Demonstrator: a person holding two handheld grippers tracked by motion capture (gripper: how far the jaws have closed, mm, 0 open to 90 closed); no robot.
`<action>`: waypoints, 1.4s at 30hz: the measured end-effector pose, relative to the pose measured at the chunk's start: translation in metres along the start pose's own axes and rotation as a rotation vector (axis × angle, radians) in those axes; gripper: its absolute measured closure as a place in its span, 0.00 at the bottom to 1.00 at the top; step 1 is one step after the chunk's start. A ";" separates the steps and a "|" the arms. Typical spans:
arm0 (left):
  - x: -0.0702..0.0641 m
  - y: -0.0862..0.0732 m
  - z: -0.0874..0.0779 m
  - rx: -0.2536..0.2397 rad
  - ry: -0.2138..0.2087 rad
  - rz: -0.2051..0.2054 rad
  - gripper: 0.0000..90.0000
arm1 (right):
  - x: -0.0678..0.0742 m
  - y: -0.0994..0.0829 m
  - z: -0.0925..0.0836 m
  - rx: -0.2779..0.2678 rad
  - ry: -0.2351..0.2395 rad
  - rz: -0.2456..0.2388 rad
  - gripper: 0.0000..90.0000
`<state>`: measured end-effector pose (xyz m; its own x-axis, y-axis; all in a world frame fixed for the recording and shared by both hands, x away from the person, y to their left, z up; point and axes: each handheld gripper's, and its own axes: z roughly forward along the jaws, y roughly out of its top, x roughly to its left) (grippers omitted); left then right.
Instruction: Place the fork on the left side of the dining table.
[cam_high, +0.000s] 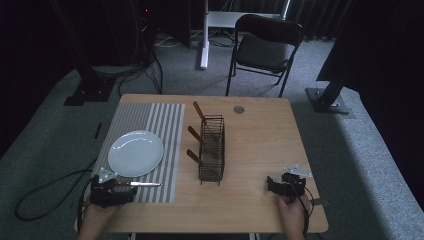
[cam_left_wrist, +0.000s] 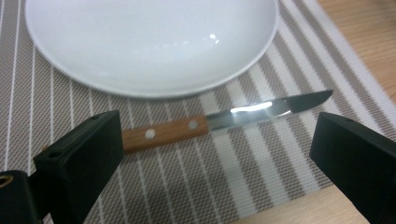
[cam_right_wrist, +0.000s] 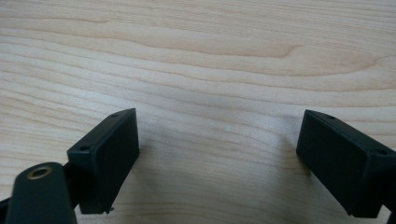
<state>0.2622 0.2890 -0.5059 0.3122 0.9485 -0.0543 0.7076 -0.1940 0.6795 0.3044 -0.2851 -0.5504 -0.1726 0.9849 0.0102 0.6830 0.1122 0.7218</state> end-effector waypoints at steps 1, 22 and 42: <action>-0.001 0.002 0.000 -0.001 -0.013 0.001 0.03 | 0.000 0.000 0.000 0.000 0.000 0.000 0.14; -0.024 0.046 0.001 -0.027 -0.101 0.083 0.03 | 0.000 0.000 0.000 -0.001 0.000 -0.001 0.14; -0.037 0.092 0.007 -0.091 -0.159 0.150 0.03 | 0.000 0.000 0.000 -0.001 0.000 -0.002 0.14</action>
<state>0.3205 0.2343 -0.4466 0.5108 0.8578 -0.0571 0.5877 -0.3000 0.7514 0.3044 -0.2853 -0.5505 -0.1736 0.9848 0.0089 0.6821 0.1137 0.7223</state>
